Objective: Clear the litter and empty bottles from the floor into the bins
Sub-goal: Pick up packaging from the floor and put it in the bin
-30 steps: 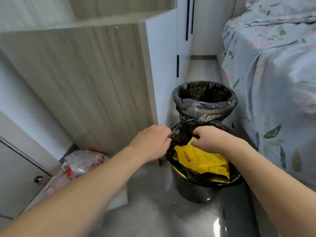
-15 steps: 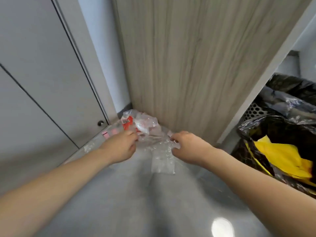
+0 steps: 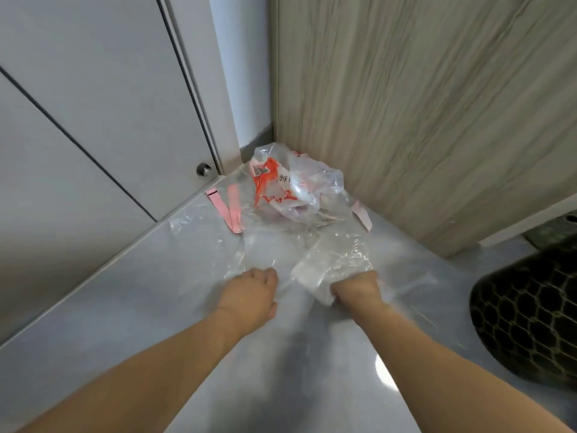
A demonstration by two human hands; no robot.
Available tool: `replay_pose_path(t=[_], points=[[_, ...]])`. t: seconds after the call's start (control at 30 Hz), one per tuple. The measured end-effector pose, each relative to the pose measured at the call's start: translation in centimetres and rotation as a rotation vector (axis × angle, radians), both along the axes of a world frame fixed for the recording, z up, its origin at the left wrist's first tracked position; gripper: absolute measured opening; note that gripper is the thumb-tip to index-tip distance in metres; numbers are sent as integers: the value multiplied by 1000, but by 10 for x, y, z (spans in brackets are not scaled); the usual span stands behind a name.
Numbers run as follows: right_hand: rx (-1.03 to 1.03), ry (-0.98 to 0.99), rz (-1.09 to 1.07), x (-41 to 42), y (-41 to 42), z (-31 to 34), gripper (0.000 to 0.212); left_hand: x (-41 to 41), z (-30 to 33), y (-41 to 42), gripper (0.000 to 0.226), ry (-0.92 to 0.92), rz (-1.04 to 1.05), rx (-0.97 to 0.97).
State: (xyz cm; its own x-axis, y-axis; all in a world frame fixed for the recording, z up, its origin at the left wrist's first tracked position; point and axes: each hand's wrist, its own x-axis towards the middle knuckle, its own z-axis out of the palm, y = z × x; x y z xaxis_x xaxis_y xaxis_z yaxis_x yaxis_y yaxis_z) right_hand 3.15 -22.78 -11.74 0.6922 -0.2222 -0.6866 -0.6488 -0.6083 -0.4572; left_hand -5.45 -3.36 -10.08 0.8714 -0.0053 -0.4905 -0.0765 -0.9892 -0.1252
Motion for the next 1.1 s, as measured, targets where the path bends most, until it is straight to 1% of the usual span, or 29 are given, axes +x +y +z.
replay_pose_path(t=[0.03, 0.07, 0.1, 0.13, 0.17, 0.2, 0.23, 0.27, 0.3, 0.33, 0.37, 0.43, 0.47, 0.5, 0.57, 0.67, 0.7, 0.73, 0.8, 0.87, 0.93, 0.97, 1.03, 1.1], points=[[1, -15, 17, -4, 1, -5, 37, 0, 2, -5, 63, 12, -44, 38], [-8, -18, 45, -7, 1, -6, 23, -2, 2, -7, 62, 41, -99, 82], [-10, -16, 62, -9, 1, -8, 11, -4, 0, -5, 63, 32, -152, 102], [-9, -17, 60, -9, 1, -9, 7, -3, -2, -3, 63, 25, -206, 133], [0, -20, 43, -9, 1, -9, 5, -1, 4, -2, 60, 58, -235, 182], [13, -22, 24, -10, 0, -9, 7, 2, 12, -1, 53, 6, -276, 219], [45, -31, -1, -11, 0, -7, 15, 4, 17, 1, 45, -23, -275, 203], [93, -54, -28, -13, 0, 0, 20, 7, 19, 3, 39, -35, -235, 141], [147, -88, -57, -16, -2, 8, 19, 9, 19, 6, 35, -52, -180, 83], [197, -124, -82, -19, -4, 19, 11, 8, 19, 8, 31, -55, -93, 24], [238, -164, -101, -21, -8, 29, 8, 6, 21, 10, 26, -114, -23, -26], [297, -216, -129, -23, -21, 47, 15, -5, 26, 11, 17, -293, 36, -148], [321, -220, -128, -24, -27, 57, 13, -11, 28, 10, 13, -347, 66, -255], [332, -209, -118, -25, -34, 63, 9, -16, 29, 8, 13, -355, 132, -386], [347, -157, -76, -26, -48, 84, 9, -18, 47, 0, 17, -345, 378, -695], [387, -101, 13, -23, -65, 111, 15, -8, 82, -13, 26, -320, 839, -1179], [374, -118, 56, -22, -71, 122, 16, -5, 95, -18, 31, -302, 931, -1299], [336, -141, 111, -22, -77, 132, 16, -2, 107, -22, 36, -261, 978, -1382], [268, -184, 232, -21, -85, 151, 15, 1, 126, -28, 39, -190, 984, -1433], [211, -228, 348, -19, -93, 170, 10, 1, 143, -31, 34, -164, 949, -1444], [123, -293, 476, -16, -102, 194, 5, 3, 160, -33, 13, -200, 909, -1441], [90, -333, 537, -13, -107, 206, 5, 5, 171, -35, 8, -217, 892, -1425], [66, -427, 613, -7, -118, 235, 4, 13, 187, -35, 28, -227, 862, -1422], [115, -499, 571, 1, -131, 264, 9, 22, 216, -47, 36, -213, 881, -1459]])
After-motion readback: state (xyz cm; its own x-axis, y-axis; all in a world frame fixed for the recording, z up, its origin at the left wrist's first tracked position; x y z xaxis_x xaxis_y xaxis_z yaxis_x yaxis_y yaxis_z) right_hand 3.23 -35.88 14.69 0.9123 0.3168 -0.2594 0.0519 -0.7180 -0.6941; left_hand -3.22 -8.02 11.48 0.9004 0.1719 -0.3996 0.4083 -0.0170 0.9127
